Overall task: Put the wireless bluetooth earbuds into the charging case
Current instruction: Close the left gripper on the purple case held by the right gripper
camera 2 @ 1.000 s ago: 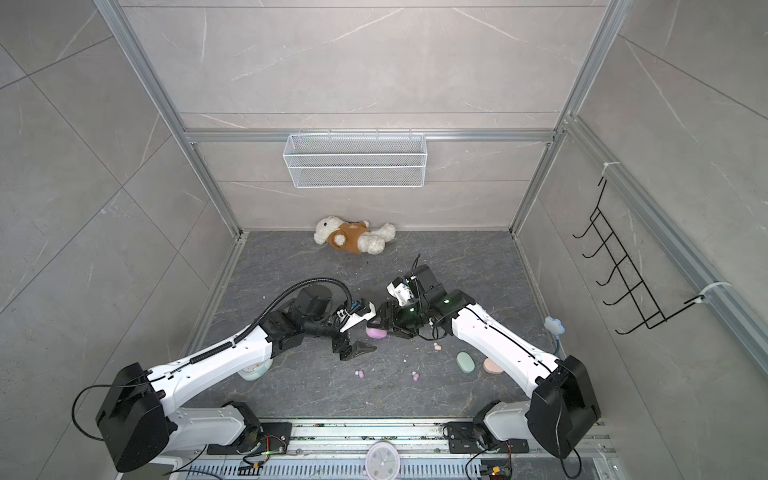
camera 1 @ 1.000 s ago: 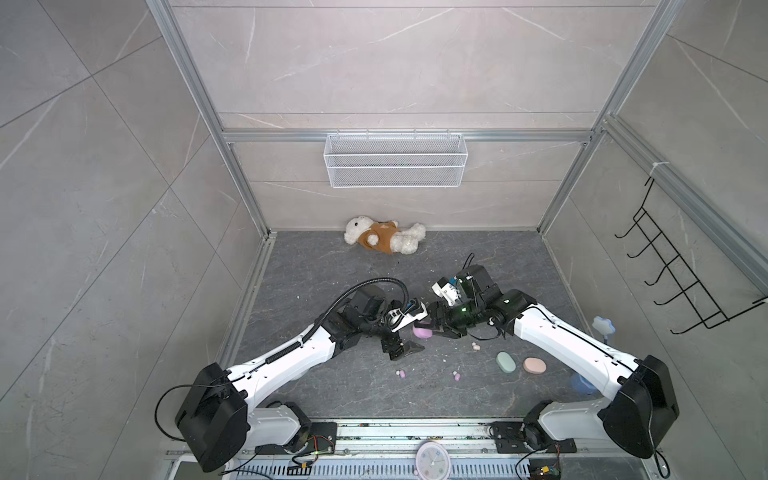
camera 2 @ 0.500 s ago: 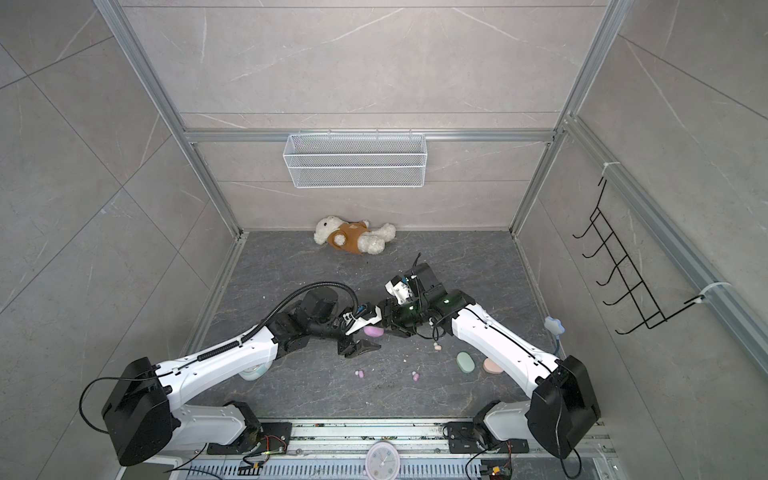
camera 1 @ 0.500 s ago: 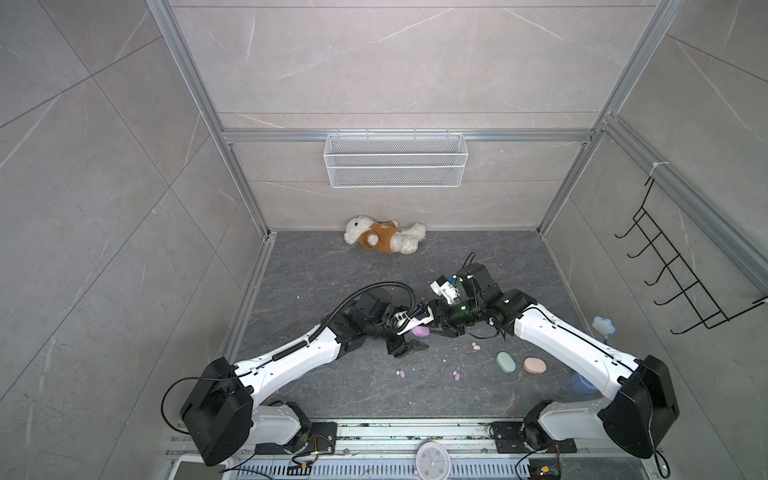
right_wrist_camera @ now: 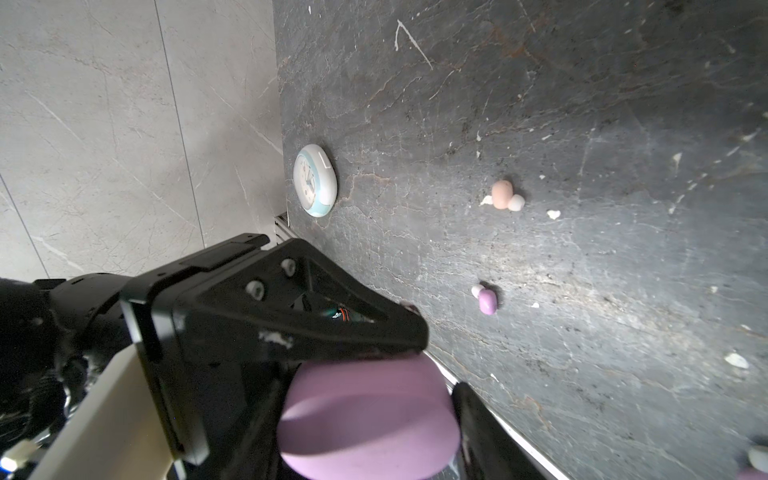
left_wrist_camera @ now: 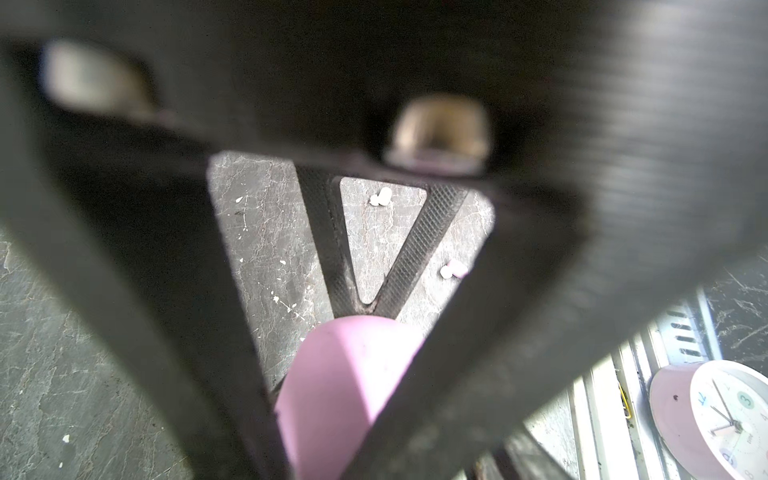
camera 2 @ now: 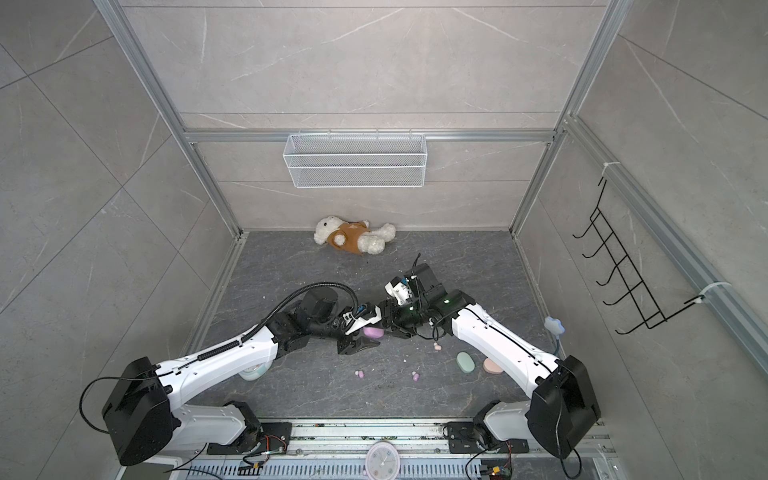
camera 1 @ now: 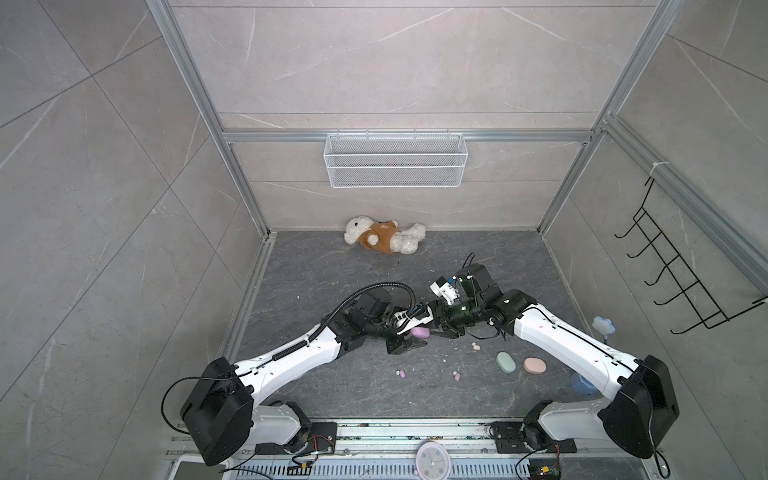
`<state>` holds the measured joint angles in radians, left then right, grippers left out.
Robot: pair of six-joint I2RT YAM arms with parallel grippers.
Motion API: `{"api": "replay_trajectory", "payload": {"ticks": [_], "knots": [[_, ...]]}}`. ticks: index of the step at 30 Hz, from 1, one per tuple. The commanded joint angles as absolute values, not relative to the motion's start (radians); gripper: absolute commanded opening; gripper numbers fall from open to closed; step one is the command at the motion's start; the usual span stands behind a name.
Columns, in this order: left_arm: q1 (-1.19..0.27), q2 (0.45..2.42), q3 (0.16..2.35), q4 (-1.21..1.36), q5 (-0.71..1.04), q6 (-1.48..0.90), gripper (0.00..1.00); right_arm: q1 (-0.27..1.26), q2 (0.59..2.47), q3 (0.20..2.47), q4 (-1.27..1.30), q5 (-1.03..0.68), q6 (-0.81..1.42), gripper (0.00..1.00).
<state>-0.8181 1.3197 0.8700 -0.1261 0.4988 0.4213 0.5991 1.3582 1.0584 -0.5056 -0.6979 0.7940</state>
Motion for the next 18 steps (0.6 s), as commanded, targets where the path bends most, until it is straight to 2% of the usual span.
{"api": "replay_trajectory", "payload": {"ticks": [1, 18], "knots": [[-0.834, 1.326, 0.900, -0.130, 0.524, 0.456, 0.57, 0.588, 1.334, 1.073, -0.491, -0.698, 0.805, 0.56], [-0.844, 1.336, 0.908, -0.135, 0.518, 0.457, 0.43, 0.585, 1.331, 1.079, -0.489, -0.709, 0.810, 0.57]]}}
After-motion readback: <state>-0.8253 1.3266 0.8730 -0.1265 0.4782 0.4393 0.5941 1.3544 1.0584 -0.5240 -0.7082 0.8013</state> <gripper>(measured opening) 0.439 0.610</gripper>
